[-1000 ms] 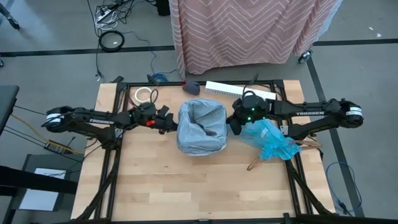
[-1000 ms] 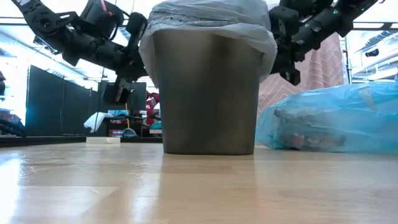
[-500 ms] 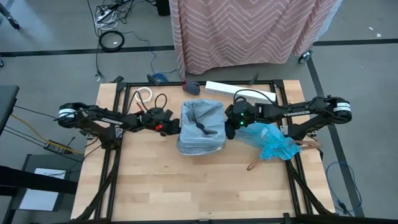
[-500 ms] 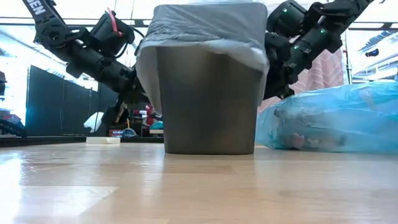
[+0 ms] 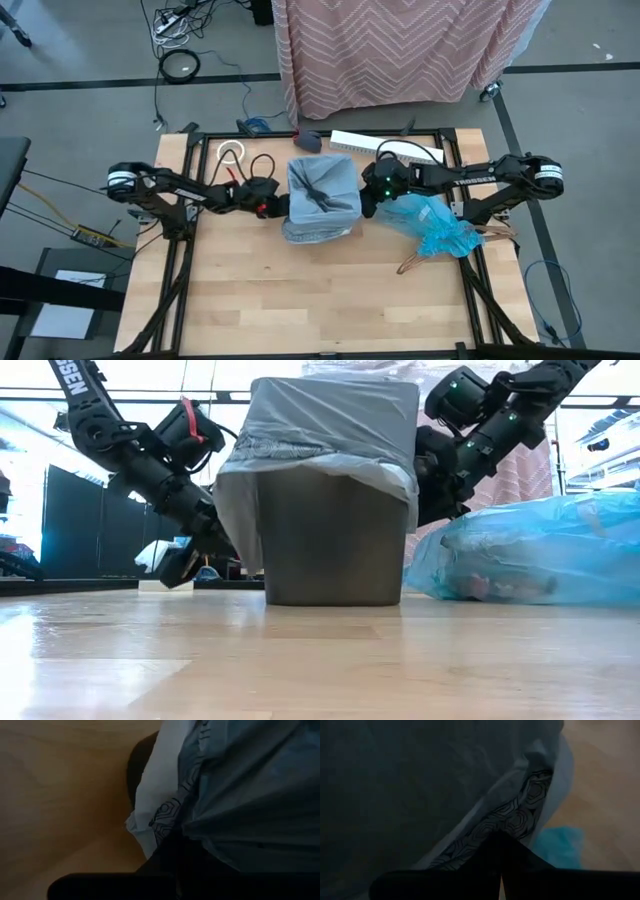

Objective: Place trash/remove bag and relplace
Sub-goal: Insert the new gray trash bag into the bin

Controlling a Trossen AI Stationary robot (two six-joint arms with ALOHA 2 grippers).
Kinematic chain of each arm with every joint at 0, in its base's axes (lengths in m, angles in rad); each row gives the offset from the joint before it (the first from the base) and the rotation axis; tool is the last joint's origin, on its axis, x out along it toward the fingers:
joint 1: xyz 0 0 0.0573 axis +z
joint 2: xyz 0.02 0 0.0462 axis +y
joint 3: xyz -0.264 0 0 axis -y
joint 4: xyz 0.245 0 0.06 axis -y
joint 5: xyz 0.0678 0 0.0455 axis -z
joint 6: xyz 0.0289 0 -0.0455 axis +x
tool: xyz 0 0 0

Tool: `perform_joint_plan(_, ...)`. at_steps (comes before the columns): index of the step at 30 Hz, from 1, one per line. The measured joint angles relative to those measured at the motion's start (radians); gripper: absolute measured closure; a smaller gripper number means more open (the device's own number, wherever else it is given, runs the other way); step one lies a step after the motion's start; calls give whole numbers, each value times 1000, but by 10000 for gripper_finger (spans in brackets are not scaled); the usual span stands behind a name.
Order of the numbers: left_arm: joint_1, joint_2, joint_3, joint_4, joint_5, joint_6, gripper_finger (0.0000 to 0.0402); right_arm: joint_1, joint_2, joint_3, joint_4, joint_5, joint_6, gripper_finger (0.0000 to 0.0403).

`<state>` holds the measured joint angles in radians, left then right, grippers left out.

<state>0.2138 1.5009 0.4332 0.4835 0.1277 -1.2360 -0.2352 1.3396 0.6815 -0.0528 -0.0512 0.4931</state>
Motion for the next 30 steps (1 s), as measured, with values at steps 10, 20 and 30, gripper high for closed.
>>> perform_joint_plan(10,2,13,-1,65,5,-22,394,-42,0,0,0,-2,-5,403)
perform_joint_plan(20,2,2,-1,260,154,-21,393,-69,-100,0,-38,1,-47,403)
perform_joint_plan(30,44,2,0,354,309,-98,393,-132,-154,1,-99,-65,-57,403)
